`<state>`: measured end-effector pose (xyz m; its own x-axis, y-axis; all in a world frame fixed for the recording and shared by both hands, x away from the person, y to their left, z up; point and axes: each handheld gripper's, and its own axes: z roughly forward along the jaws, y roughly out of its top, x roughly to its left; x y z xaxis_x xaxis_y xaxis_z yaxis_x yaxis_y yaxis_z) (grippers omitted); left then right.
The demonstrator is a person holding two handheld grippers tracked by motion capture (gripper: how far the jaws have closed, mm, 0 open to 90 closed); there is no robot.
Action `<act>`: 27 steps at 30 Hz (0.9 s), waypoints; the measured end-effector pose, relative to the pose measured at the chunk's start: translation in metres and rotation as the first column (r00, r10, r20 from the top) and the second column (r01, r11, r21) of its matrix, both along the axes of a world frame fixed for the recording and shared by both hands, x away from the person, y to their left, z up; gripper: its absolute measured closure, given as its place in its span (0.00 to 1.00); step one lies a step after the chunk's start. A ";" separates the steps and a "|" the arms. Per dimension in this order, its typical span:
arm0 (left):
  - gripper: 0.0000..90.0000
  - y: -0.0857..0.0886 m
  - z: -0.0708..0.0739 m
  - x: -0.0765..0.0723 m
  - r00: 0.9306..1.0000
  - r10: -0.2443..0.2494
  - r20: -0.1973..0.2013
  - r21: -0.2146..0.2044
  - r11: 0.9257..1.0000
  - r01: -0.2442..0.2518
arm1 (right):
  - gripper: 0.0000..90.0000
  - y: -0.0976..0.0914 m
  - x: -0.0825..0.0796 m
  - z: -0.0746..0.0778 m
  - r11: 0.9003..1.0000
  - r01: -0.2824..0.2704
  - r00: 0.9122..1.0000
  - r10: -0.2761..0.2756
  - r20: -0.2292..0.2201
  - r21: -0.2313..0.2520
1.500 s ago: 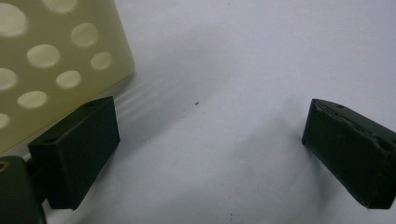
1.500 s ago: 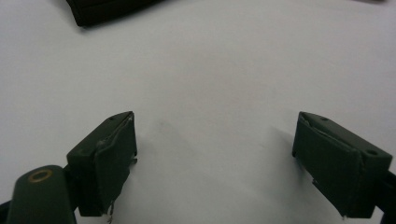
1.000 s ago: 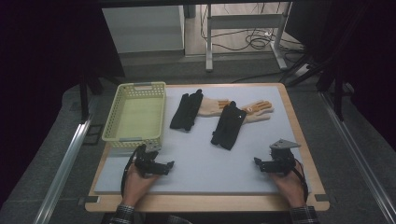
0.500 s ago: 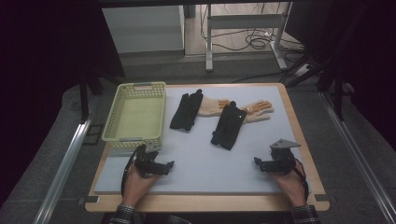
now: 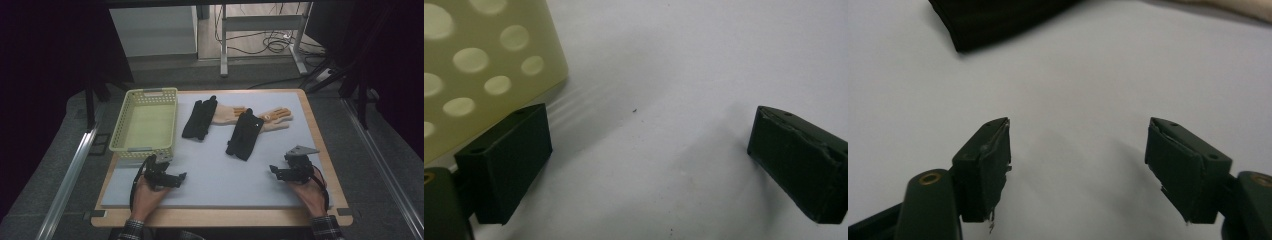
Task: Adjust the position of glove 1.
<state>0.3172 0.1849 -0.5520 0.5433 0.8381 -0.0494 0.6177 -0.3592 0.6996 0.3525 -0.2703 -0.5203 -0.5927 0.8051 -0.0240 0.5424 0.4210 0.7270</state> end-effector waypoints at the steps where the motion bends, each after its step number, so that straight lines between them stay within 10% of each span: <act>1: 0.05 0.000 0.000 0.000 1.000 0.000 0.000 0.000 1.000 0.000 | 0.30 0.002 0.001 0.002 1.000 -0.004 1.000 0.004 0.002 0.004; 27: 0.05 0.000 0.000 0.000 1.000 0.000 -0.001 -0.001 1.000 0.000 | 0.45 0.098 0.056 0.028 0.983 -0.170 0.985 0.170 0.013 0.075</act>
